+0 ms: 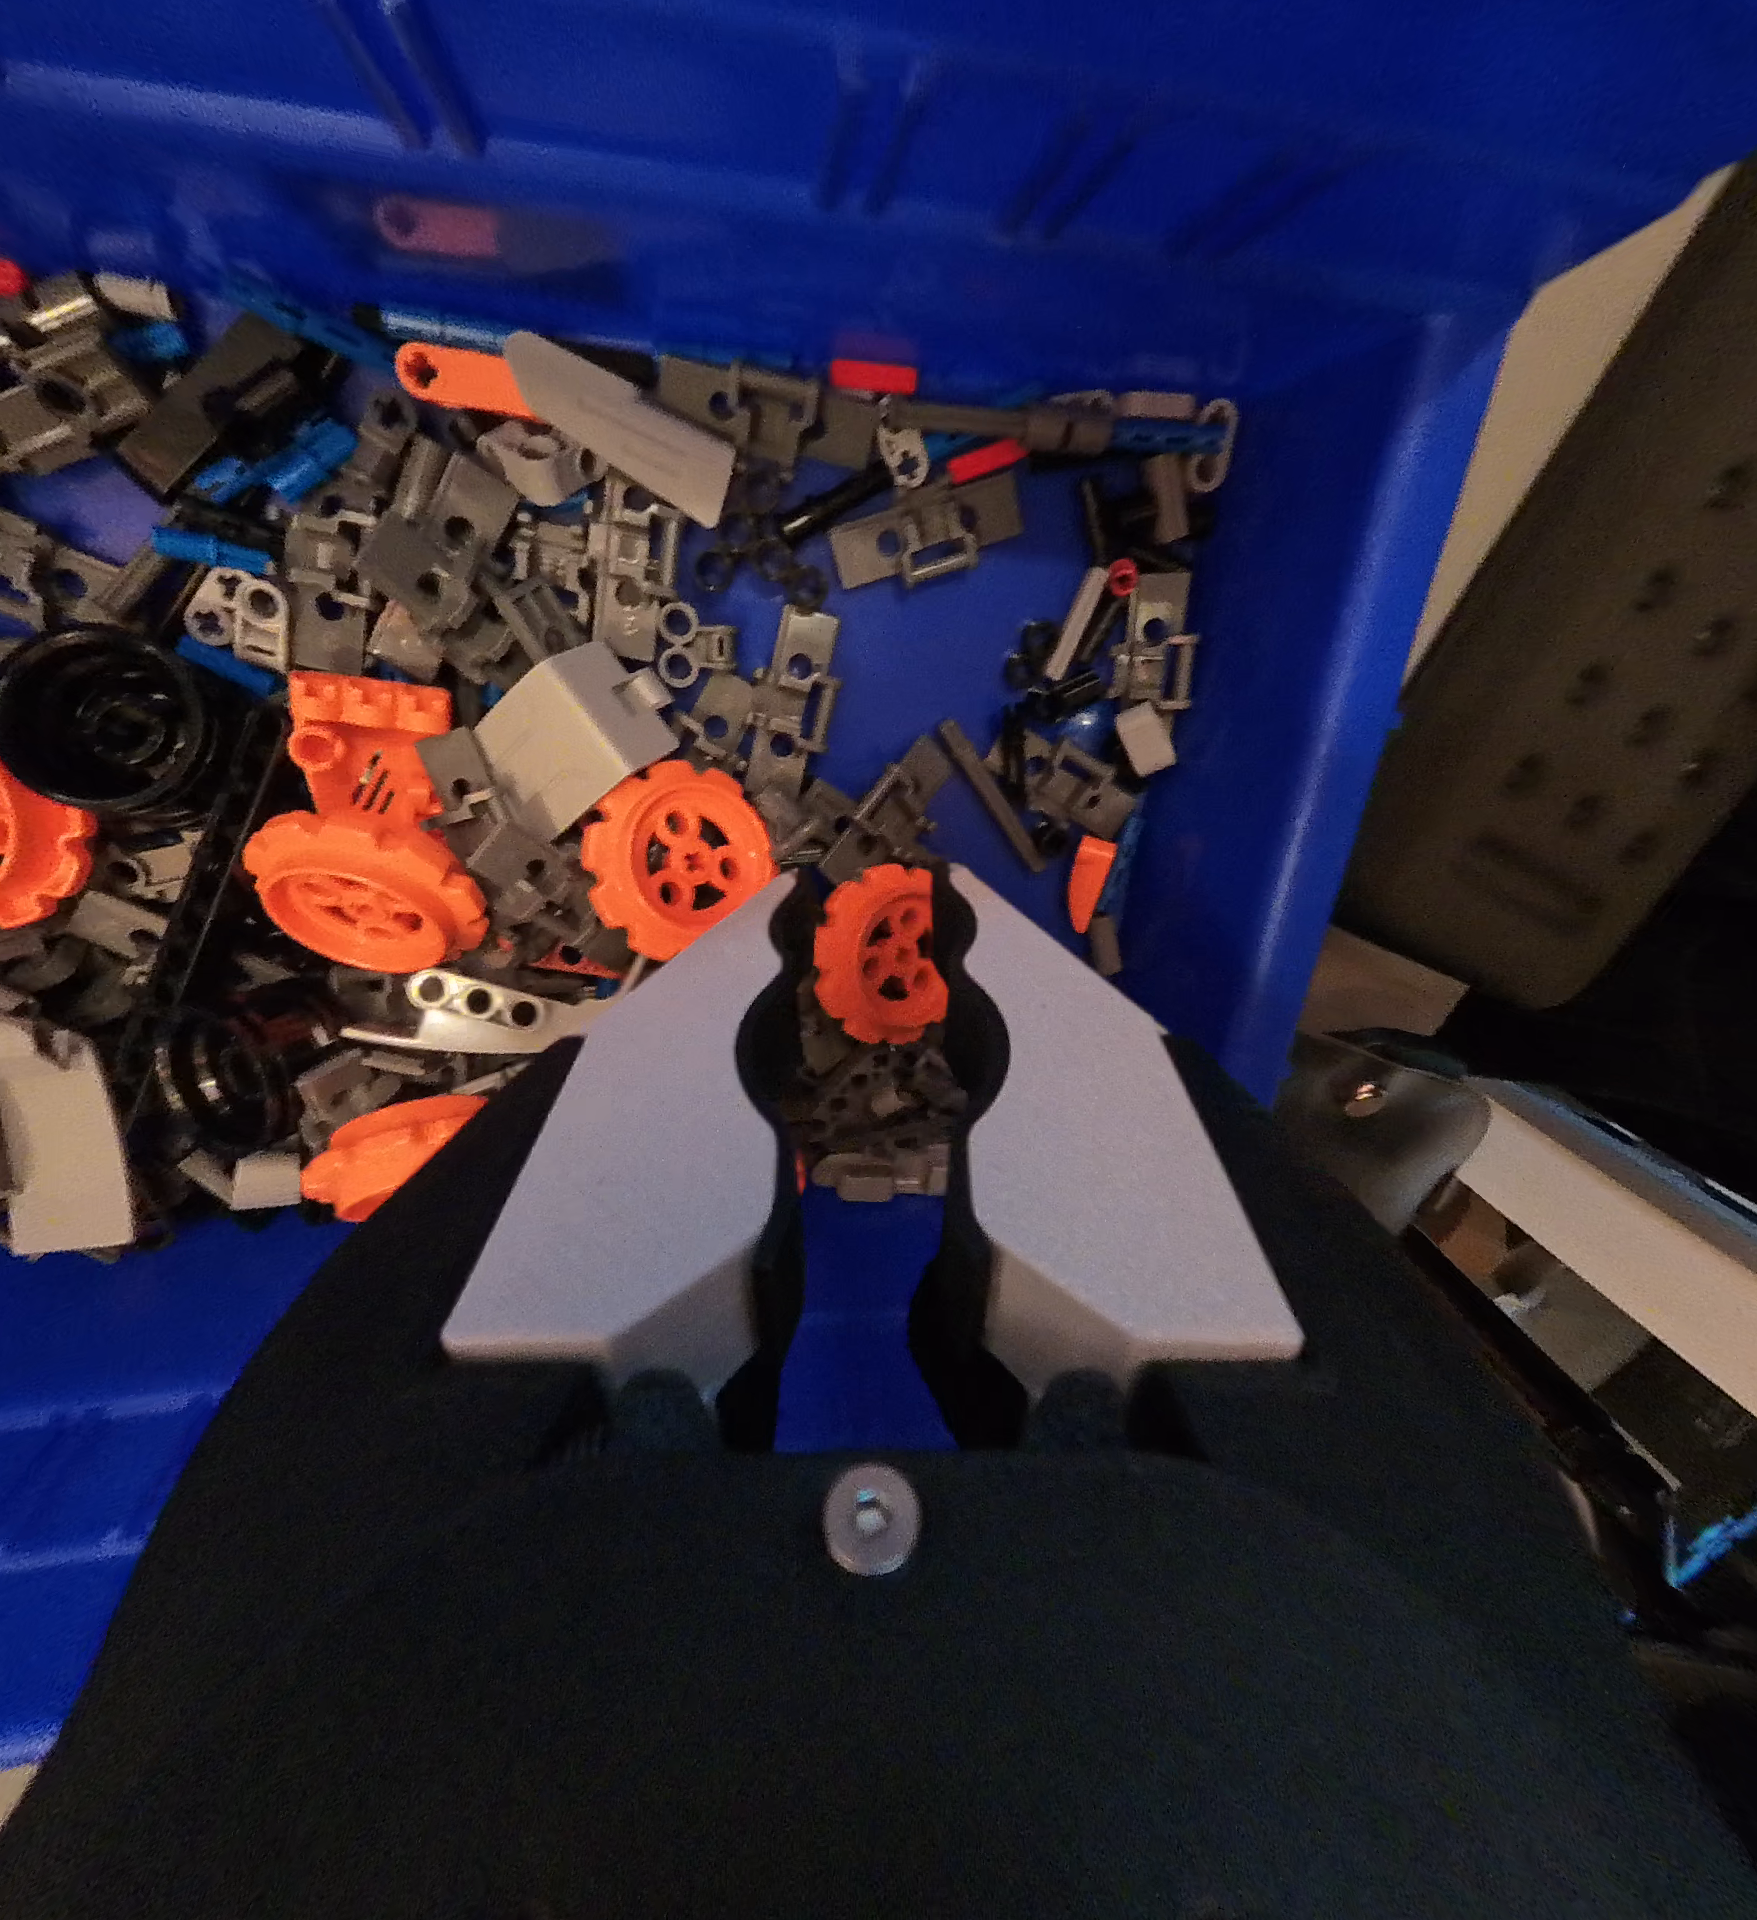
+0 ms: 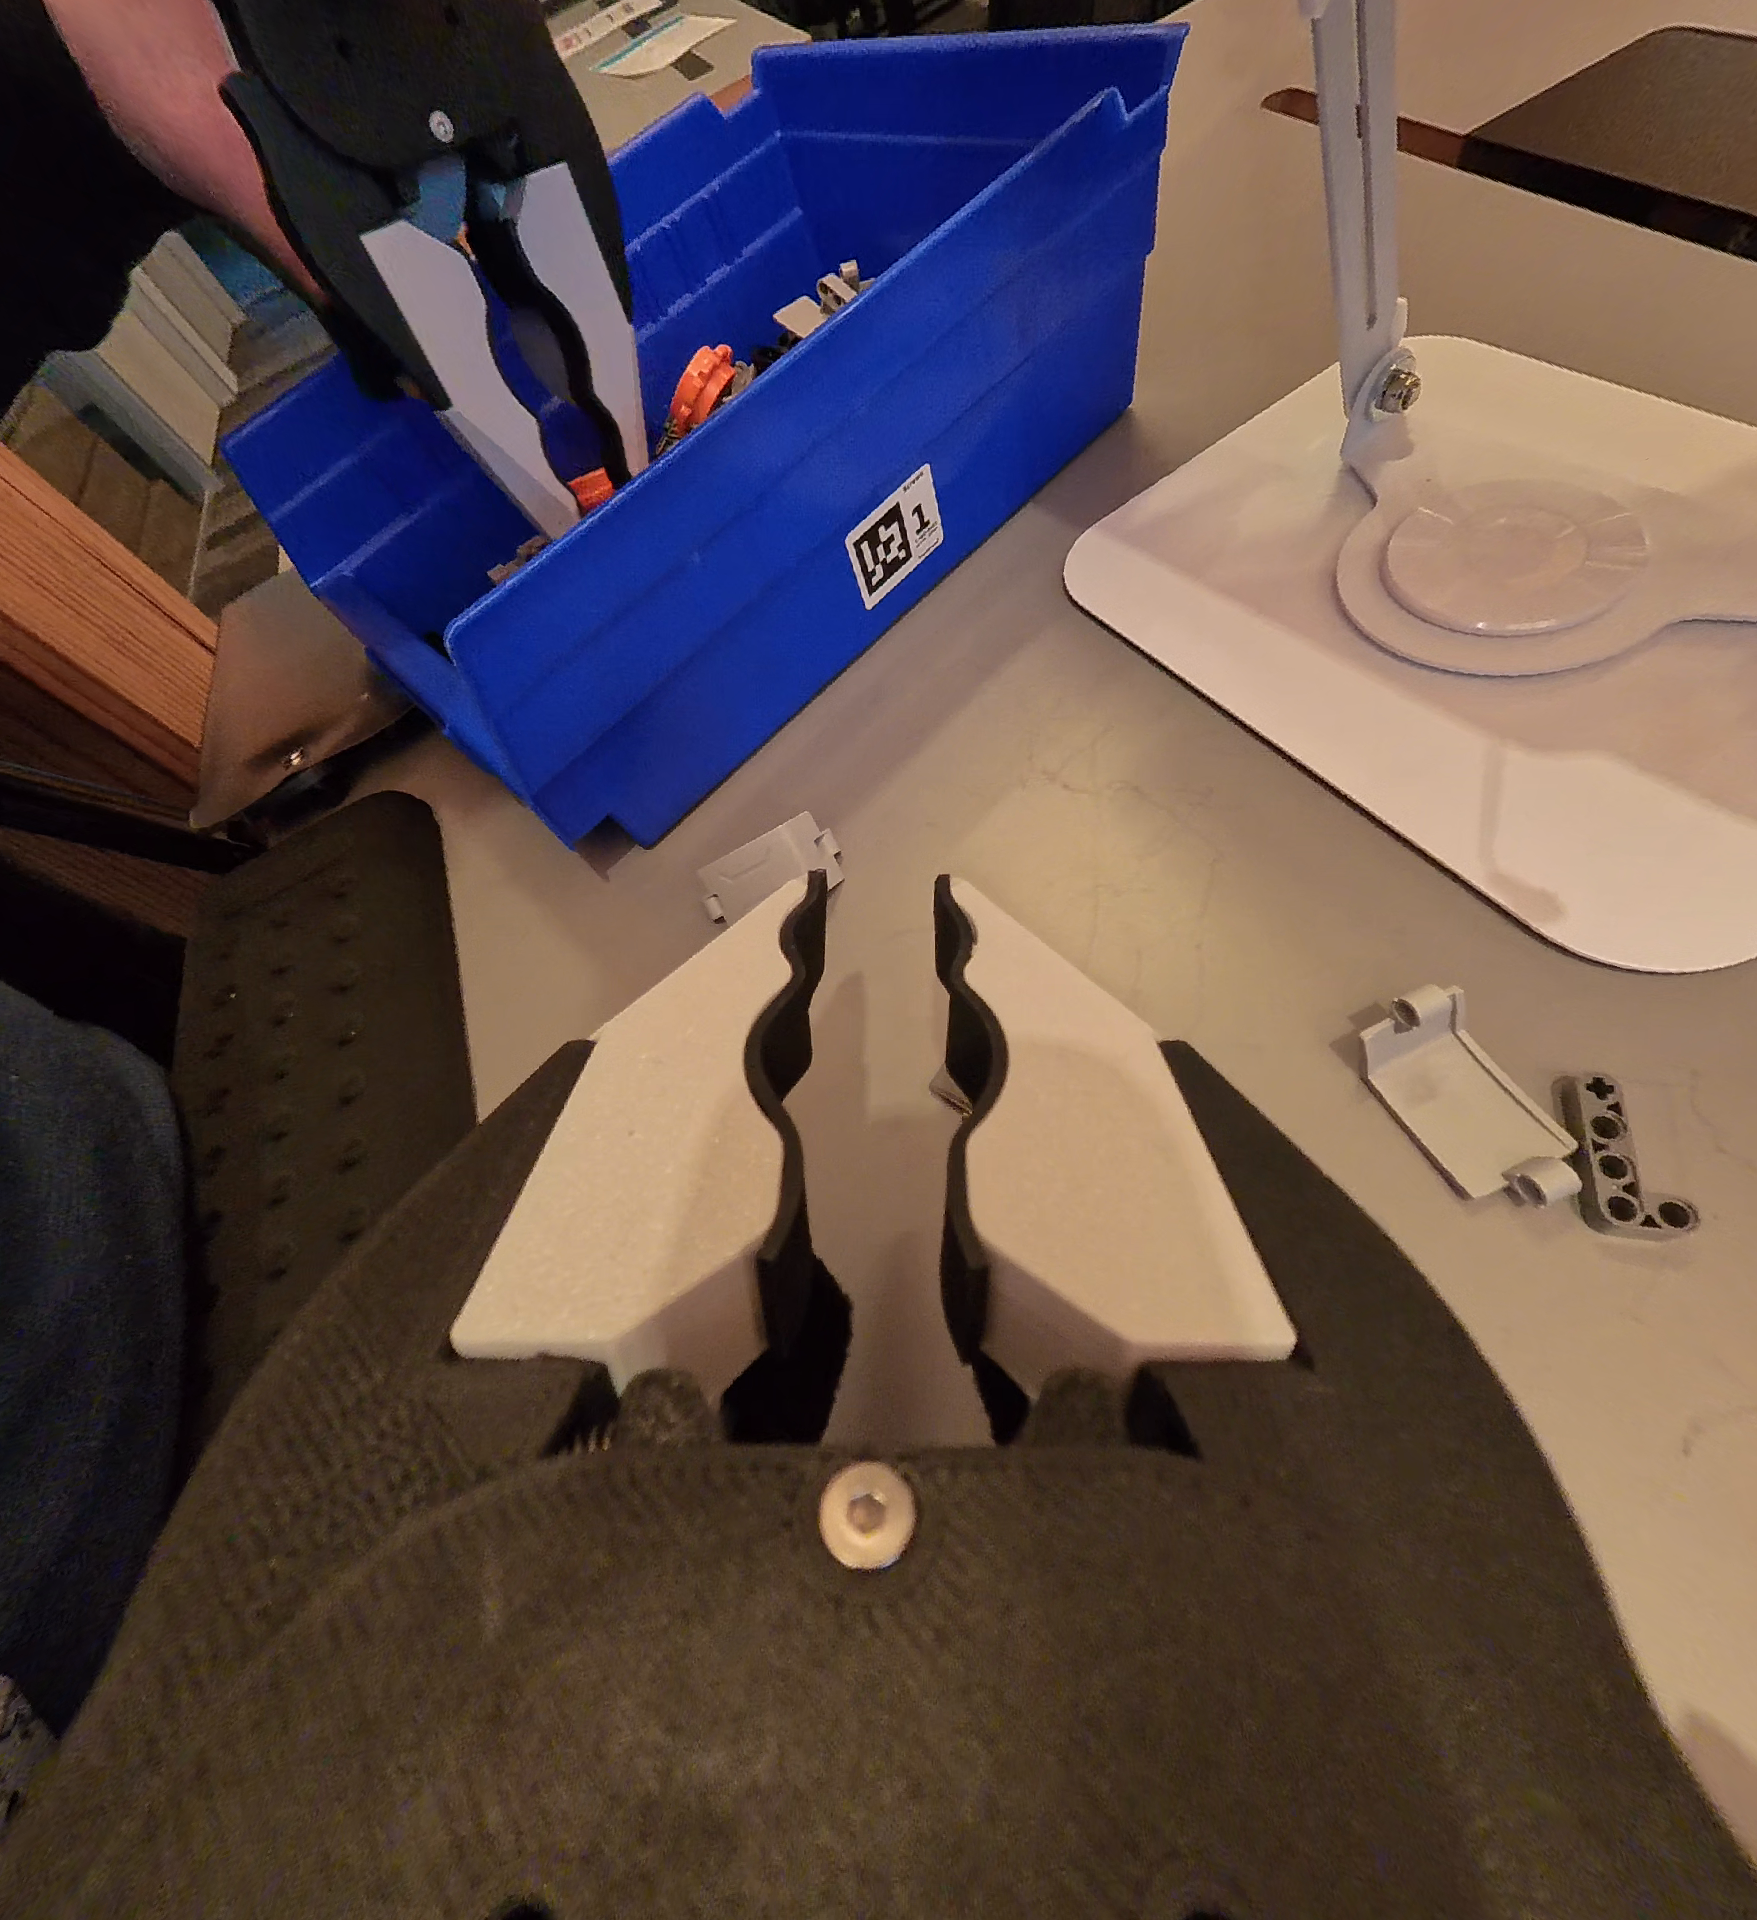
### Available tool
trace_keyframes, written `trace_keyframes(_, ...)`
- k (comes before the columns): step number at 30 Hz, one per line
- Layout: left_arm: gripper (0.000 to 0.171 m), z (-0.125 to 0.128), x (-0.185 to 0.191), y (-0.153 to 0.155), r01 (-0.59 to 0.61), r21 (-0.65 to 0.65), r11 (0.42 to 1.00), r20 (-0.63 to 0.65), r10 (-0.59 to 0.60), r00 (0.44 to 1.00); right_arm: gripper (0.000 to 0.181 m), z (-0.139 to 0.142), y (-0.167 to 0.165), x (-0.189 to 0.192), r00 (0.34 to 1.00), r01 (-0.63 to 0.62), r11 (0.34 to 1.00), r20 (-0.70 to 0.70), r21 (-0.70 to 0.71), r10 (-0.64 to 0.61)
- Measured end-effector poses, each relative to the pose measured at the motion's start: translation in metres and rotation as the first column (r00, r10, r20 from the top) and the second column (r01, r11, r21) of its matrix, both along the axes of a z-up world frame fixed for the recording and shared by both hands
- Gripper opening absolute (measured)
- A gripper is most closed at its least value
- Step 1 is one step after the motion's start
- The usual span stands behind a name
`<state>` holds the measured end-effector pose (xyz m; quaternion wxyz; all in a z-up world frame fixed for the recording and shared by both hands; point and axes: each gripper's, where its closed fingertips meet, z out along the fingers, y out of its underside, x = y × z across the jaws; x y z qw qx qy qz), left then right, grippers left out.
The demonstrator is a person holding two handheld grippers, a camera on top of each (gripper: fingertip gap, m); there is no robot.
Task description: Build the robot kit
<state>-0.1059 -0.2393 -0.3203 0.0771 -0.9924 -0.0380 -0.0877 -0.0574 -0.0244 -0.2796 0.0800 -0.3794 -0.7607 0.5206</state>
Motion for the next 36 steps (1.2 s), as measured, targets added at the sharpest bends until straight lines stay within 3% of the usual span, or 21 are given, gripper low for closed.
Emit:
trace_keyframes(7, 0.015, -0.007, 0.039, 0.032, 0.14, 0.112, 0.984, 0.067, -0.148, 0.987, 0.018, 0.0, -0.002, 0.0, 1.0, -0.004, 1.0, -0.001, -0.007, 0.004)
trace_keyframes(11, 0.011, -0.024, 0.047, 0.031, 0.186, 0.066, 0.98, 0.066, -0.191, 0.979, 0.018, 0.002, -0.002, 0.001, 1.0, -0.001, 1.0, -0.006, -0.012, 0.001)
trace_keyframes(21, 0.0, -0.029, 0.048, 0.031, 0.197, 0.071, 0.978, 0.034, -0.2, 0.979, 0.017, 0.004, 0.002, 0.003, 1.0, 0.012, 1.0, -0.015, -0.024, -0.013)
trace_keyframes(25, 0.0, -0.028, 0.048, 0.03, 0.176, 0.079, 0.981, 0.024, -0.179, 0.984, 0.017, 0.008, 0.004, 0.004, 1.0, 0.015, 1.0, -0.026, -0.025, -0.016)
trace_keyframes(30, 0.013, -0.027, 0.05, 0.028, 0.211, 0.097, 0.973, -0.008, -0.212, 0.977, 0.017, 0.009, 0.006, 0.007, 0.999, 0.022, 0.999, -0.031, -0.03, -0.023)
trace_keyframes(36, 0.006, -0.031, 0.052, 0.031, 0.225, 0.101, 0.969, -0.008, -0.225, 0.974, 0.017, 0.008, 0.003, 0.011, 0.999, 0.024, 0.999, -0.028, -0.039, -0.025)
